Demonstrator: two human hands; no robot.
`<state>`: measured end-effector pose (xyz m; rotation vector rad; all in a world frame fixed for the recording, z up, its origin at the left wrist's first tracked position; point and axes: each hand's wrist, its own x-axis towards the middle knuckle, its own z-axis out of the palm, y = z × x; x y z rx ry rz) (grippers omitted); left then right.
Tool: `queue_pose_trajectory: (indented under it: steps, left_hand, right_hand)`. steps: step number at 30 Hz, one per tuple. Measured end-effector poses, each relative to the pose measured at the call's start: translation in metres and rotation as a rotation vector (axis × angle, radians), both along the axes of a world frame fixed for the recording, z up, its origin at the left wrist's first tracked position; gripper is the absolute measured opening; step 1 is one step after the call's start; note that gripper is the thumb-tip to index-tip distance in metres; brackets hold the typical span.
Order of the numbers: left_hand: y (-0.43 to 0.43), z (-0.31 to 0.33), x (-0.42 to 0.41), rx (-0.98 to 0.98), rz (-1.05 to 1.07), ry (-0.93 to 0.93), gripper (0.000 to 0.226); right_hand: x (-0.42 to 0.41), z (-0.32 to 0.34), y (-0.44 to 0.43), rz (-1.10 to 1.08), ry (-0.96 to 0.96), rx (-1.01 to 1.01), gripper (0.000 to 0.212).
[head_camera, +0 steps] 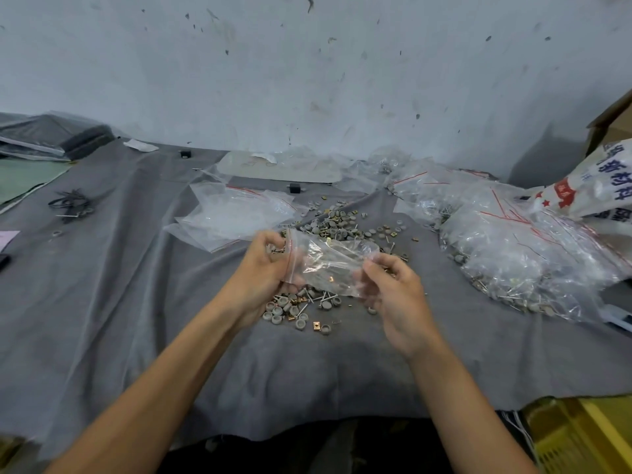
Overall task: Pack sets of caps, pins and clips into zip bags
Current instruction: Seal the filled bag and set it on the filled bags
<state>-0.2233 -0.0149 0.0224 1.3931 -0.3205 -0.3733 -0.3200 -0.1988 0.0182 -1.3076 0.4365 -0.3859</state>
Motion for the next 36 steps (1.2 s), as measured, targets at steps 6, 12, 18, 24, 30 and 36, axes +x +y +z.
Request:
queue_pose_trajectory:
  steps: [6, 12, 18, 24, 30, 36]
  left_hand:
    - [0.005, -0.002, -0.005, 0.052, -0.117, -0.001, 0.034]
    - [0.007, 0.004, -0.002, 0.193, -0.246, -0.127, 0.056]
    - [0.005, 0.018, 0.008, 0.367, -0.306, -0.289, 0.058]
    - [0.007, 0.022, 0.021, 0.410, -0.310, -0.328, 0.049]
    - [0.001, 0.010, 0.023, 0.379, -0.290, -0.385, 0.038]
    - [-0.001, 0.002, 0.016, 0.269, -0.262, -0.338, 0.026]
  right_hand:
    - [0.002, 0.007, -0.007, 0.008, 0.062, -0.108, 0.027]
    - [0.005, 0.033, -0.014, 0.180, -0.030, -1.087, 0.070]
    - [0.027, 0.063, -0.001, 0.608, -0.048, -1.323, 0.068]
    - [0.042, 0.090, -0.011, 0.700, 0.088, -1.613, 0.019]
    - [0.040, 0.094, -0.013, 0.749, 0.131, -1.704, 0.029]
    - [0.034, 0.075, -0.020, 0.533, 0.012, -1.632, 0.035]
